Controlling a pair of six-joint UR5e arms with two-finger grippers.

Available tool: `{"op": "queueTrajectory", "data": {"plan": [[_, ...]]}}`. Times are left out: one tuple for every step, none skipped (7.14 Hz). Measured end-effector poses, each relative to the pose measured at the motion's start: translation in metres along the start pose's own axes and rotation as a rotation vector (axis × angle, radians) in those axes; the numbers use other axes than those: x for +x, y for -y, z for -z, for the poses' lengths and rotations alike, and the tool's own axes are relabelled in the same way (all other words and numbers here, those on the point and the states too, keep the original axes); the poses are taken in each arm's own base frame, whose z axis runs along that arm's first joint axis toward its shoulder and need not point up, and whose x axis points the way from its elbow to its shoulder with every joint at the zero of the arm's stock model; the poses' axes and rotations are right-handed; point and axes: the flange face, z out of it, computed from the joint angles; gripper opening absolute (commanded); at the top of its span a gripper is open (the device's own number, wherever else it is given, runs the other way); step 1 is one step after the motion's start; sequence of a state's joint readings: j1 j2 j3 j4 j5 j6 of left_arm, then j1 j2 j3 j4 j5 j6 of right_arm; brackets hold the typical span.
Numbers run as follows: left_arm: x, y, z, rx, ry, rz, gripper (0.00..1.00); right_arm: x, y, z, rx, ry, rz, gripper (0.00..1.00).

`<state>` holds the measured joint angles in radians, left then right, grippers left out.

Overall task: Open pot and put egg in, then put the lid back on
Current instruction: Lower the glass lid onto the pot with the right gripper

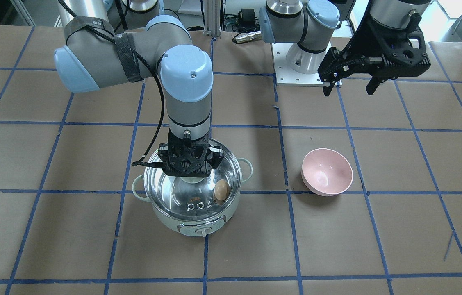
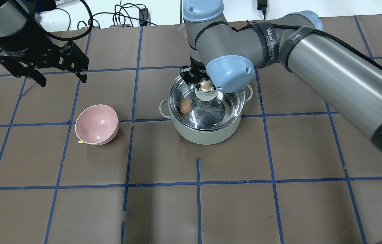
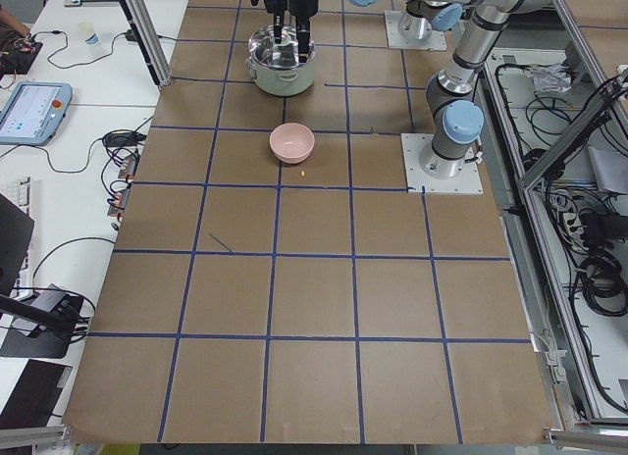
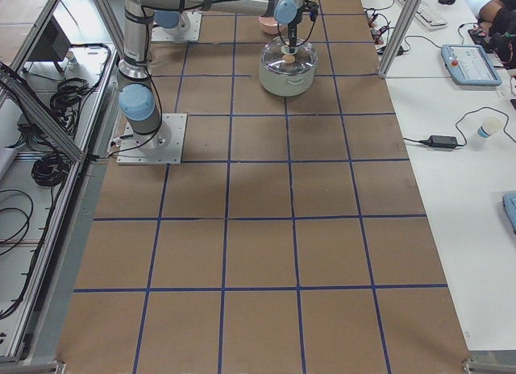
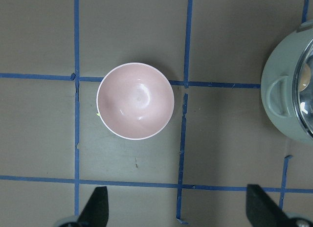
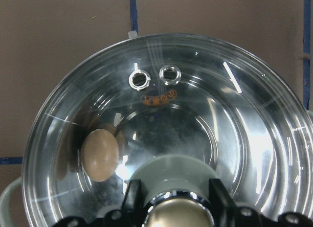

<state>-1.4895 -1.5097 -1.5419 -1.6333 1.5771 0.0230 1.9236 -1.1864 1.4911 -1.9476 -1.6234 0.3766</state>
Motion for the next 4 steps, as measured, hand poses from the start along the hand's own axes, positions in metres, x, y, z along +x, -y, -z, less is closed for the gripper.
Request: {"op": "queueTrajectory", "data": {"plan": [[0.0000, 0.0000, -0.0002, 0.000, 0.000, 0.000, 1.00, -0.0001, -0.0003, -0.0007, -0.001, 0.001, 0.001, 0.07], [0.0000, -0.0001, -0.0005, 0.000, 0.000, 0.000, 1.00, -0.0001, -0.0004, -0.0014, -0.003, 0.001, 0.001, 0.07], [-0.0001, -0.0001, -0.0008, 0.000, 0.001, 0.000, 1.00, -0.0002, -0.0006, -0.0021, -0.004, 0.001, 0.002, 0.08], [-0.0001, -0.0001, -0.0009, 0.000, 0.001, 0.000, 1.00, -0.0002, -0.0008, -0.0028, -0.006, 0.001, 0.002, 0.09]]}}
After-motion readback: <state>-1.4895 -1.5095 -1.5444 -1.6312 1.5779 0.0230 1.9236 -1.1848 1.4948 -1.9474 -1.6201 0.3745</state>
